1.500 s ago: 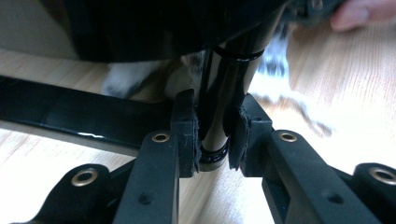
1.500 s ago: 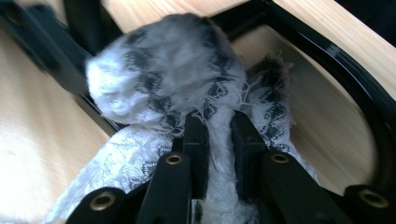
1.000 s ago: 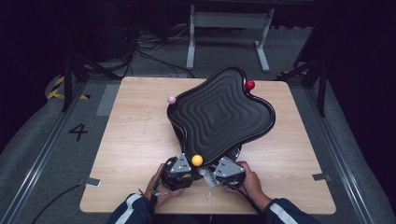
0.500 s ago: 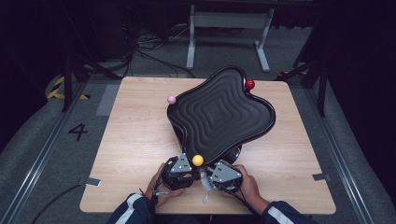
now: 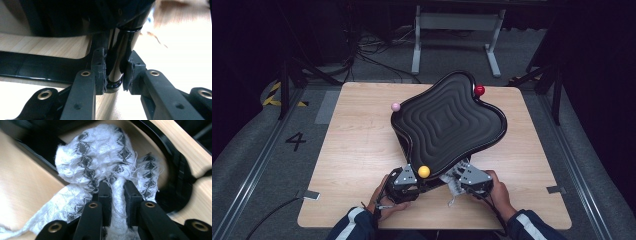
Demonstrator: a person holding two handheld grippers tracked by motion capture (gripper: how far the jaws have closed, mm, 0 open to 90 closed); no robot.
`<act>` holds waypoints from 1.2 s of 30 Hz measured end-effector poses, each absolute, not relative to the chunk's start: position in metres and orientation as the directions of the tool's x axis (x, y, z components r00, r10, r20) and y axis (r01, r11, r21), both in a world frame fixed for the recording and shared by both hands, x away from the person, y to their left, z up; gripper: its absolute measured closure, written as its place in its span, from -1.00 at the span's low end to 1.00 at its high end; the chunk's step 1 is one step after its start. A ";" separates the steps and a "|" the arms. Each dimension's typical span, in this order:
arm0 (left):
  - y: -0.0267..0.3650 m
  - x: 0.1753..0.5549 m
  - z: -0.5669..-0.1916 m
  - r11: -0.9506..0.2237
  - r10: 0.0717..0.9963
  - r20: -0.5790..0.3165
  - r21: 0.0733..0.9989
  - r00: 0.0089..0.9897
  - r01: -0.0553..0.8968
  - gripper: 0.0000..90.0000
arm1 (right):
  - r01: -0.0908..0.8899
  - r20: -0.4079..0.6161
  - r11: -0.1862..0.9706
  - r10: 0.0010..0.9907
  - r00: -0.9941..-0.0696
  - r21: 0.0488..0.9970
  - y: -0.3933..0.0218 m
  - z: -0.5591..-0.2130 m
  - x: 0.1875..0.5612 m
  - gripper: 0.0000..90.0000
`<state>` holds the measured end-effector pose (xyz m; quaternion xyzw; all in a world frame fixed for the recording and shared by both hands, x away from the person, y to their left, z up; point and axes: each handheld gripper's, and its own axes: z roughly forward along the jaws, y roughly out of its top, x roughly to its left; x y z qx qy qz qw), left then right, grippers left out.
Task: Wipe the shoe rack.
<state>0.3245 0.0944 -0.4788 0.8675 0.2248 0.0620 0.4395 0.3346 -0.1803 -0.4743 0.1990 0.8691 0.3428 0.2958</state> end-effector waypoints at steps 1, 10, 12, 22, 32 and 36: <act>0.094 0.325 -0.479 -0.514 0.443 -0.090 0.790 0.892 0.335 0.61 | 0.162 -0.372 0.680 0.566 -0.735 0.715 -0.185 -0.474 0.338 0.76; 0.094 0.332 -0.479 -0.513 0.437 -0.094 0.791 0.894 0.334 0.62 | 0.284 -0.374 0.664 0.665 -0.647 0.691 -0.227 -0.478 0.364 0.77; 0.093 0.334 -0.479 -0.519 0.429 -0.095 0.788 0.898 0.331 0.61 | 0.306 -0.377 0.662 0.680 -0.629 0.684 -0.236 -0.480 0.368 0.77; 0.088 0.342 -0.479 -0.523 0.417 -0.095 0.788 0.904 0.324 0.61 | 0.341 -0.353 0.623 0.723 -0.594 0.704 -0.256 -0.476 0.364 0.80; 0.085 0.346 -0.479 -0.524 0.420 -0.089 0.789 0.903 0.321 0.61 | 0.271 -0.316 0.570 0.723 -0.614 0.776 -0.259 -0.455 0.341 0.81; 0.085 0.346 -0.479 -0.523 0.421 -0.085 0.790 0.903 0.318 0.61 | 0.222 -0.290 0.523 0.723 -0.627 0.823 -0.256 -0.439 0.324 0.81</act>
